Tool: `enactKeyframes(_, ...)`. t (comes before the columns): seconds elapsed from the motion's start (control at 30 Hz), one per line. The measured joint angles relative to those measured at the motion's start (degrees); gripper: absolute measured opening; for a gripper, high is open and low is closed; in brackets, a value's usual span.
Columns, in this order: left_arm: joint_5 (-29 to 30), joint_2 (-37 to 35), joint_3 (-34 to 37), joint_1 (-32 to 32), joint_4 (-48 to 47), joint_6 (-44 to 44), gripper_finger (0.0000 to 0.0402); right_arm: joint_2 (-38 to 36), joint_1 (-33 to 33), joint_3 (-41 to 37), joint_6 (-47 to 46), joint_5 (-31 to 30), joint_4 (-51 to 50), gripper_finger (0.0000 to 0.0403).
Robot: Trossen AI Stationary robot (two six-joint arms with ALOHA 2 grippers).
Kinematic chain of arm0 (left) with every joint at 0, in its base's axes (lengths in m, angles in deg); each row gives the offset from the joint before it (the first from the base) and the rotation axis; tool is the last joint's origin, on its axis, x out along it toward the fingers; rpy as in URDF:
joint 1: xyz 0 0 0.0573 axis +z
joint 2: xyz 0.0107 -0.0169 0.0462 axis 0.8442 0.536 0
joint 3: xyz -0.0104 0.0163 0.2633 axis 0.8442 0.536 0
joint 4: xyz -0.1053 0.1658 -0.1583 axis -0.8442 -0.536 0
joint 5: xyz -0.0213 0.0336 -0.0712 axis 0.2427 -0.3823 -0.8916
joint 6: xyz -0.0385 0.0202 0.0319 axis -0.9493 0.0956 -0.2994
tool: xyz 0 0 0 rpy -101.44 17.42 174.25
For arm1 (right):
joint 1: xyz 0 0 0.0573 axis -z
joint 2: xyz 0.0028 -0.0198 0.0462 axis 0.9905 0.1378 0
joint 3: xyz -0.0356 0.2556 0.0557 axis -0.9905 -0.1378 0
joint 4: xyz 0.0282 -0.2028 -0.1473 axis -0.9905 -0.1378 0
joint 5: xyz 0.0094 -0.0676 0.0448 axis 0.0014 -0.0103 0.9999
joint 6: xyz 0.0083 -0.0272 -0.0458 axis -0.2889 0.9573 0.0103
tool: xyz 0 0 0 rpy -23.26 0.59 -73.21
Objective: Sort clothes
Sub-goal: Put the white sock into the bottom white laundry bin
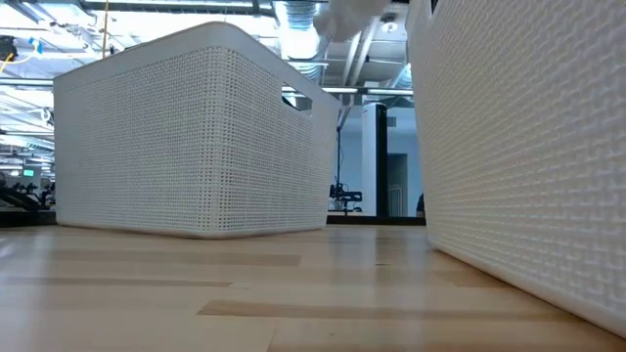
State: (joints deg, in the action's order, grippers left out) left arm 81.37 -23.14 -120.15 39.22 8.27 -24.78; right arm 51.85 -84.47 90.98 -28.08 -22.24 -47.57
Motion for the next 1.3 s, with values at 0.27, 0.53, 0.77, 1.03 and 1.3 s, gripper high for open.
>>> enactKeyframes(0.27,-8.7,9.5,0.0,6.2,15.3,3.0,0.0319,0.0,-3.8,0.9,1.6,0.0,0.7,0.0)
enactKeyframes(0.53,-12.6,15.1,-3.9,9.3,18.4,-0.9,0.0334,0.5,-5.3,0.9,1.3,0.6,-0.7,0.0)
enactKeyframes(0.77,-12.5,19.8,-8.3,10.4,15.6,-1.6,0.0326,2.2,-6.9,0.9,0.3,1.6,-1.7,0.0004)
enactKeyframes(1.03,-12.2,20.8,-9.8,10.2,11.9,1.3,0.0144,2.4,-9.0,0.9,0.1,1.5,-2.9,0.0011)
enactKeyframes(1.3,-14.6,20.5,-10.4,9.3,11.1,4.4,0.0017,1.0,-9.9,0.9,-1.4,1.6,-5.9,0.0028)
